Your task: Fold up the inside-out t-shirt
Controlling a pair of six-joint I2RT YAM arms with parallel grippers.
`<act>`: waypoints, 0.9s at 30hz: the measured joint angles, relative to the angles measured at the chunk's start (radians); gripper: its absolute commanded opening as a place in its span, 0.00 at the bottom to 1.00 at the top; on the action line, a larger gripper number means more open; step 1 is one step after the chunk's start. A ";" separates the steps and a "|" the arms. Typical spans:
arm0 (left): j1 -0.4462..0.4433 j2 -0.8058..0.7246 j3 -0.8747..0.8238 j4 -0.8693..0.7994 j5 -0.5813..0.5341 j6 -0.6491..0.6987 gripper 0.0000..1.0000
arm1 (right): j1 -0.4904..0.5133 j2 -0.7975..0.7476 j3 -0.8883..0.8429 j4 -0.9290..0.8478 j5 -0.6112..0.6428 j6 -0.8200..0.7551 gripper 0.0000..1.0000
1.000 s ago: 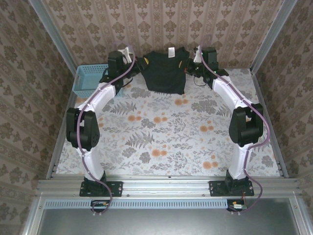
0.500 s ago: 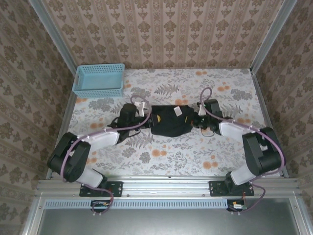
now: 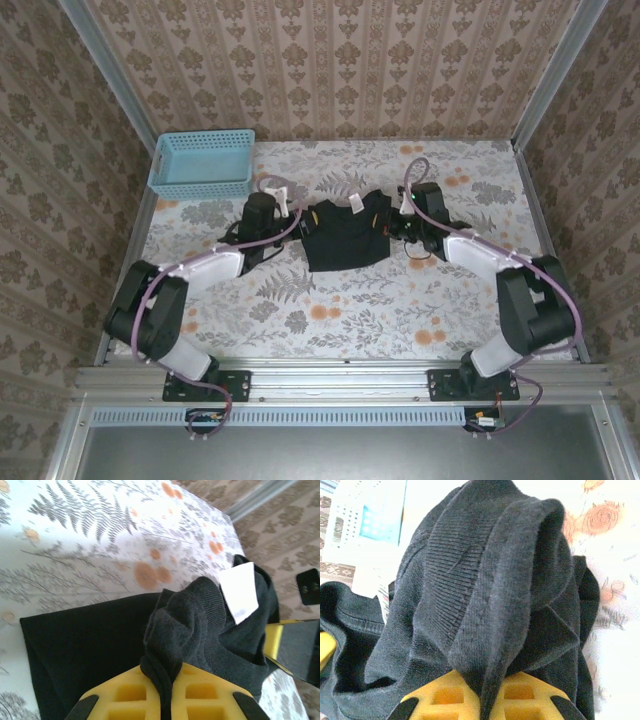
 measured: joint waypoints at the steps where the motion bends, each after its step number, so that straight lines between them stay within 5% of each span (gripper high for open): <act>1: 0.010 0.037 0.028 -0.008 -0.004 0.003 0.00 | -0.002 0.033 0.027 -0.005 0.004 -0.005 0.00; 11: 0.082 0.282 0.150 -0.031 -0.003 0.006 0.00 | -0.026 0.283 0.207 -0.043 0.006 -0.035 0.01; 24: 0.142 0.273 0.196 -0.035 -0.005 0.041 0.00 | -0.024 0.324 0.315 -0.017 -0.056 -0.092 0.01; 26: 0.159 0.298 0.216 -0.030 -0.008 0.041 0.00 | -0.023 0.373 0.380 -0.016 -0.061 -0.092 0.07; 27: 0.167 0.319 0.231 -0.030 -0.009 0.041 0.01 | -0.022 0.403 0.412 -0.016 -0.060 -0.092 0.18</act>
